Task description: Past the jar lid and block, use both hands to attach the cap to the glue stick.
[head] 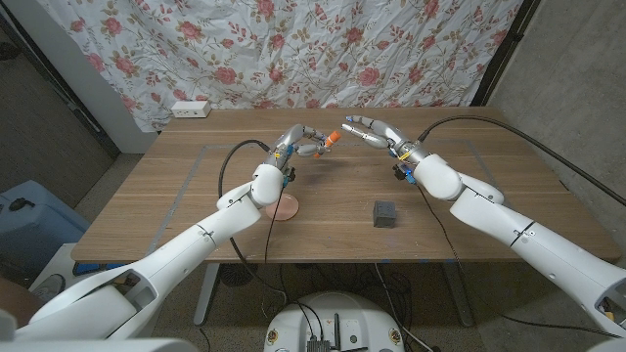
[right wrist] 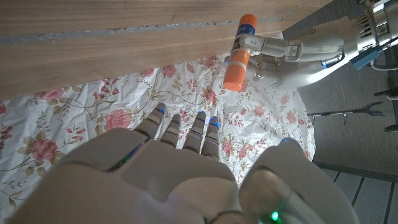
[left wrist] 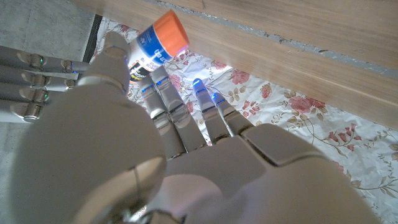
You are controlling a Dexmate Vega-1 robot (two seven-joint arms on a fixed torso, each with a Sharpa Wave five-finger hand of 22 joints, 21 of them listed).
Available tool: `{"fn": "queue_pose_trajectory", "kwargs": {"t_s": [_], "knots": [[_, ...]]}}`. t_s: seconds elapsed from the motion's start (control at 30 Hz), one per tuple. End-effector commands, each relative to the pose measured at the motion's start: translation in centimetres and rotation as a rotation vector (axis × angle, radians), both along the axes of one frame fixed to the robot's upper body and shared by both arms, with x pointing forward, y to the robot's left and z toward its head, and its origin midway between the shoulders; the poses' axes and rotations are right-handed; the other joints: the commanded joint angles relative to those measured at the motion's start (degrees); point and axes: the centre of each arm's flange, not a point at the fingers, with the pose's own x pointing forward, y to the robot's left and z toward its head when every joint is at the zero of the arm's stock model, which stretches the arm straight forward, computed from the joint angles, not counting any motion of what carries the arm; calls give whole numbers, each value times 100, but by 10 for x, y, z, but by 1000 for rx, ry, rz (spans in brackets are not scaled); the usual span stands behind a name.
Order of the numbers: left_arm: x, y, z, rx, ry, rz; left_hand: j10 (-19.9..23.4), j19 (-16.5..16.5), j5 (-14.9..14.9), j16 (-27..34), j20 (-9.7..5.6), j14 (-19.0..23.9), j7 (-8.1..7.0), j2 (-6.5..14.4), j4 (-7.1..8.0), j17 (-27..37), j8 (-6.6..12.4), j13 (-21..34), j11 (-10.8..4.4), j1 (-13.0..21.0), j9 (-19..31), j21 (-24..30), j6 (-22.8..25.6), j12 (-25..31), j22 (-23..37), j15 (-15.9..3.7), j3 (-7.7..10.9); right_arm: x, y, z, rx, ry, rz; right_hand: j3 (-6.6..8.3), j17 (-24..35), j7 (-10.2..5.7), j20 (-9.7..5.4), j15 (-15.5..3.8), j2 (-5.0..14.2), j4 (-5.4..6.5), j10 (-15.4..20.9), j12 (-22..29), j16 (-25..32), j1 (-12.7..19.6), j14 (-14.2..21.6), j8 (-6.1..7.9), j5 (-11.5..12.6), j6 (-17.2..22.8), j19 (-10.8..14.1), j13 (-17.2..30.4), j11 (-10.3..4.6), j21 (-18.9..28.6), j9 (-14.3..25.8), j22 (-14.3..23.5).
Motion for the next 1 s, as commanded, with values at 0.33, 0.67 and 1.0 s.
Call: {"fn": "queue_pose_trajectory", "kwargs": {"t_s": [0.33,0.67,1.0], "knots": [[-1,-3,-2,-23,-4,8,112,39,36,18,9,50,201,395,36,17,30,32,-94,-131,66,-7,251,21,17,-570,5,-6,6,-17,-46,-26,-33,-6,-16,85,-46,-5,-14,8,-62,14,-21,-50,-72,55,-56,36,-42,17,-23,13,6,27],[-1,-5,-3,-24,-6,7,112,41,36,19,9,52,192,398,36,17,29,32,-94,-131,66,-7,251,20,17,-570,4,-7,12,-18,-67,-24,-32,-11,-24,83,-57,2,14,15,-40,33,-21,-87,-77,58,-69,38,-51,16,-32,17,5,26],[-1,-5,-3,-25,-7,6,118,41,36,19,8,53,199,401,35,17,30,32,-93,-131,66,-7,255,22,17,-570,2,-9,19,-18,-96,-19,-25,-12,-25,81,-55,10,77,43,-60,34,-35,-155,-135,55,-82,17,-125,15,-52,3,5,27]]}}
